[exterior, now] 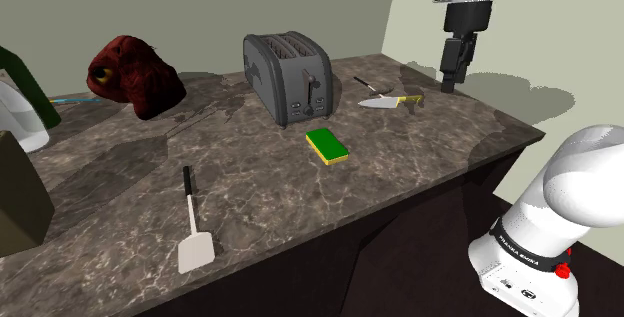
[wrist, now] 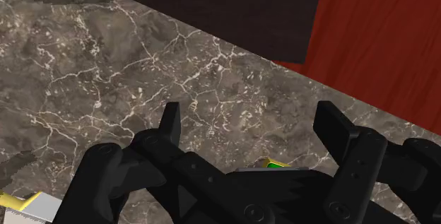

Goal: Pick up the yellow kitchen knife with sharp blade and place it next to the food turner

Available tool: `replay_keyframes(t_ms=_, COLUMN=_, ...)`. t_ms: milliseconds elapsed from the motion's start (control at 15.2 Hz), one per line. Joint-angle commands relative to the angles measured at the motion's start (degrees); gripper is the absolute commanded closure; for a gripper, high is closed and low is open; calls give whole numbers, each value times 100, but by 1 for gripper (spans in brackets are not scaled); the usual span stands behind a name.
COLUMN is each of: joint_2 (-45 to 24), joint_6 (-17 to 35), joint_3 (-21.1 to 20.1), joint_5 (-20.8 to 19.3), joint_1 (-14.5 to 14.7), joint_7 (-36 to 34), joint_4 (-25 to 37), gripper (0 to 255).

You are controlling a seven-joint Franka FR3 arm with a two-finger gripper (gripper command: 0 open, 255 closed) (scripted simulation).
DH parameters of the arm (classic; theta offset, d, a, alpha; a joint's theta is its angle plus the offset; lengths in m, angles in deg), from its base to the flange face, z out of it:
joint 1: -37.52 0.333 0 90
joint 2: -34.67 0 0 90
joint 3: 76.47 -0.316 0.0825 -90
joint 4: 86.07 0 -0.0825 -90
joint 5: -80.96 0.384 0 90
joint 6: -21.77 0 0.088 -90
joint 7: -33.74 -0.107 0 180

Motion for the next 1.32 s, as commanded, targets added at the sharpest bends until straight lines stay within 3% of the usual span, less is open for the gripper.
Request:
replay_keyframes(t_ms=0, joint_2=0, joint_6=0, joint_3=0, joint_5=0, joint_1=0, joint_7=0, joint_4=0, gripper=0)
replay_keyframes(t_ms=330, joint_2=-103, joint_6=608, joint_3=825, joint_5=-561, joint_1=35, joint_7=1557, joint_4=-318, gripper=0)
replay_keyframes(t_ms=726, joint_2=-738, joint_6=1469, joint_3=1835, joint_5=-1023, joint_1=157, joint_7=3402, joint_4=-309, gripper=0)
replay_keyframes(t_ms=990, joint_2=-1435, joint_6=2048, joint_3=2493, joint_5=-1084, joint_1=348, joint_7=4658, joint_4=-61, gripper=0)
replay_keyframes(t_ms=1254, joint_2=-2311, joint_6=2555, joint_3=3124, joint_5=-855, joint_1=634, joint_7=5987, joint_4=366, gripper=0)
